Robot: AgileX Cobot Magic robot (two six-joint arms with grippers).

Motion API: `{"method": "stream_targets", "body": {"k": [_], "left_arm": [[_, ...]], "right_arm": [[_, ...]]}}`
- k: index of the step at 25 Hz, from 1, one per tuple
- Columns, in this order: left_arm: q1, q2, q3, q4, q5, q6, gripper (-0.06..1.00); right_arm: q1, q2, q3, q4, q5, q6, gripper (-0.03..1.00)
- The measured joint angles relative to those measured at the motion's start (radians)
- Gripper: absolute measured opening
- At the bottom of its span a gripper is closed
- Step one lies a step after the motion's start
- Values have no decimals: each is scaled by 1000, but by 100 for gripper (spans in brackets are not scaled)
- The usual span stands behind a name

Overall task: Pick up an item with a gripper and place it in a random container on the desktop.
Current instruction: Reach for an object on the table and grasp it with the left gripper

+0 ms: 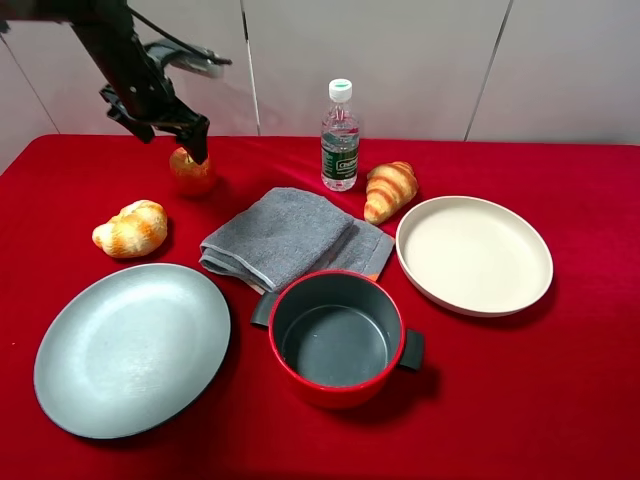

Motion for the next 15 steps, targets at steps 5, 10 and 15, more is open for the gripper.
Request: {"method": "stream_targets", "body": {"k": [5, 10, 15], "left_arm": [[-10, 49, -8, 0, -36, 4, 96], [-14, 87, -8, 0, -69, 4, 96], [-14, 123, -8, 0, -96, 4, 96]], "right_arm": [[0, 0, 0, 0, 0, 0, 69], [0, 0, 0, 0, 0, 0, 69], [0, 0, 0, 0, 0, 0, 69]]}}
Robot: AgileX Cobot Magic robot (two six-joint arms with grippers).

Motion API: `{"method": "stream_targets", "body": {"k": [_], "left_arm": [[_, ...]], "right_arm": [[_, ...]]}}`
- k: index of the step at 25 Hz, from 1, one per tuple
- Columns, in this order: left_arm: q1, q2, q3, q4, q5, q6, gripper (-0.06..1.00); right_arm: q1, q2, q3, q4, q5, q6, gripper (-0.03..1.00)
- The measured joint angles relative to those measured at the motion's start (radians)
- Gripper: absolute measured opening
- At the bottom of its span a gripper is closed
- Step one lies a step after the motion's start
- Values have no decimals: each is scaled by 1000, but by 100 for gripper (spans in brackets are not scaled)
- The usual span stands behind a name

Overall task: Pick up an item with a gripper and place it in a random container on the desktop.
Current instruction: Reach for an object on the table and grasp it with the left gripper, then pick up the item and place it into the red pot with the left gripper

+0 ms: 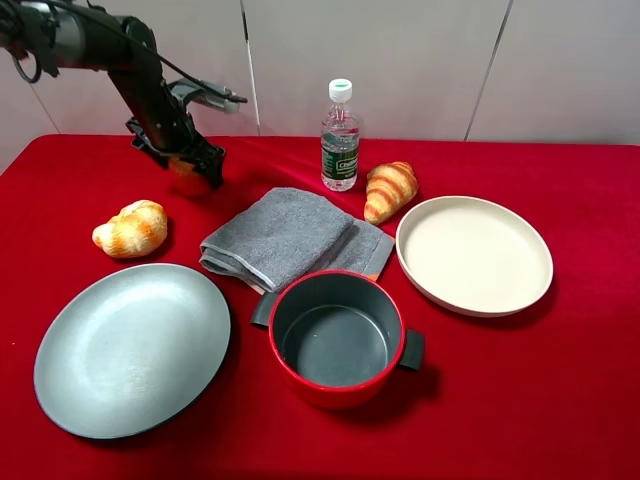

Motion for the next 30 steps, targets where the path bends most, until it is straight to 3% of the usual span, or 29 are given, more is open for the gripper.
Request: {"method": "stream_targets", "body": {"k": [4, 10, 23, 30], "left_arm": [[0, 14, 0, 0, -11, 0, 90], [0, 14, 0, 0, -19, 0, 70], [0, 13, -1, 0, -17, 0, 70], [0, -31, -37, 0, 34, -10, 70]], "right_arm": [[0, 0, 0, 0, 0, 0, 69], [0, 0, 0, 0, 0, 0, 69], [0, 0, 0, 0, 0, 0, 69], [0, 0, 0, 0, 0, 0, 69]]}}
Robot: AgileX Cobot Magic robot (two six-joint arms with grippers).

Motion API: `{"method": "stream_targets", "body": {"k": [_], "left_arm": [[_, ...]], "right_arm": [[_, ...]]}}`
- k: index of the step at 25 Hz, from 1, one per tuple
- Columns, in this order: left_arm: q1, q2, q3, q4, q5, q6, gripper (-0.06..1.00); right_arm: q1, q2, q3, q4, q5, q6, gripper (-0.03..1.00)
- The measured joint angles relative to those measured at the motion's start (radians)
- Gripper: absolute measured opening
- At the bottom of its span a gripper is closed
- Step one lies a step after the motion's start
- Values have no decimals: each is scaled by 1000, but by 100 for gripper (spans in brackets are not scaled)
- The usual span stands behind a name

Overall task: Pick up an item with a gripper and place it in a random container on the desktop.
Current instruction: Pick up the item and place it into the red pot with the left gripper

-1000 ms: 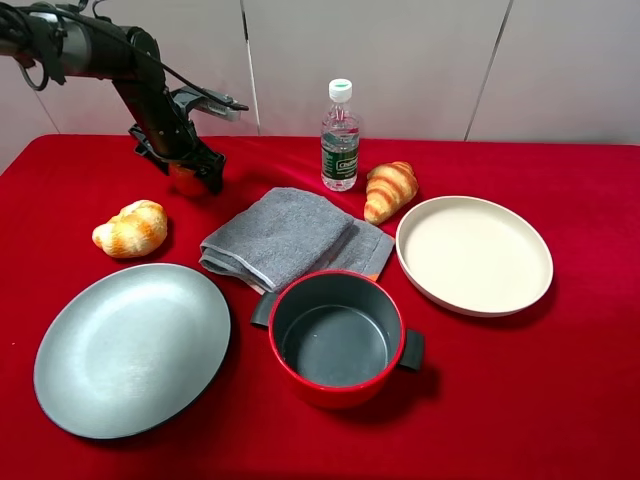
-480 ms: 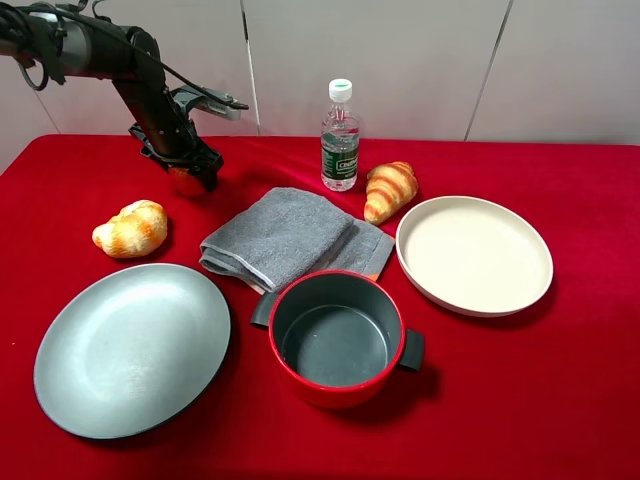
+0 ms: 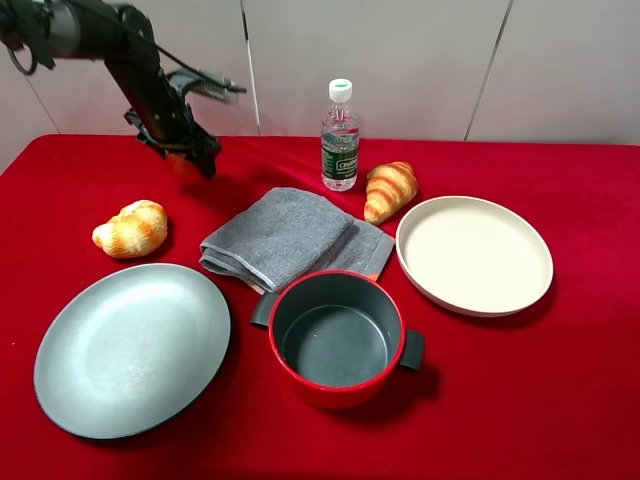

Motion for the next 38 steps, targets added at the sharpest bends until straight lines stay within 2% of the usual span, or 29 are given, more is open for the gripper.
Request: {"method": "stream_targets", "body": {"k": [13, 25, 33, 38], "left_arm": [[0, -116, -29, 0, 149, -13, 70], [-4, -225, -31, -11, 332, -14, 70], [-74, -277, -32, 3, 398, -18, 70], [-126, -292, -32, 8, 411, -53, 70]], "right_arm": [[0, 0, 0, 0, 0, 0, 69], [0, 0, 0, 0, 0, 0, 69], [0, 0, 0, 0, 0, 0, 69], [0, 0, 0, 0, 0, 0, 69]]}}
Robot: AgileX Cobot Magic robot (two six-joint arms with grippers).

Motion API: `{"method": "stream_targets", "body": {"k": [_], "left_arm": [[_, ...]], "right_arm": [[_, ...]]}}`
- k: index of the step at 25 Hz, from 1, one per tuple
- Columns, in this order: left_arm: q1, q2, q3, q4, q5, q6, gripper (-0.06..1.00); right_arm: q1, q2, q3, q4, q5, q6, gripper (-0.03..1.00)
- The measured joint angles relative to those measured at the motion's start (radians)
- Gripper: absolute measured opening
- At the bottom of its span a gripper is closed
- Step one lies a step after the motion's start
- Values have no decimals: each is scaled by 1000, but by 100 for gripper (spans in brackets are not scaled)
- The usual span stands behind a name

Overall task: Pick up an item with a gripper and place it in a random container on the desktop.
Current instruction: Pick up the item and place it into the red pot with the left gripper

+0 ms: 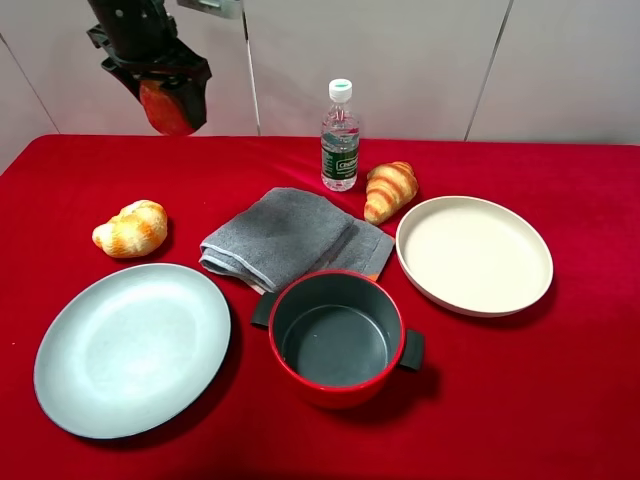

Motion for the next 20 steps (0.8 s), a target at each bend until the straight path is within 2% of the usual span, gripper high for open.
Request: {"method": "stream_targets", "body": {"k": [20], "left_arm": [[-239, -34, 0, 6, 1, -152, 70]], "right_arm": [[0, 0, 0, 0, 0, 0, 69]]}}
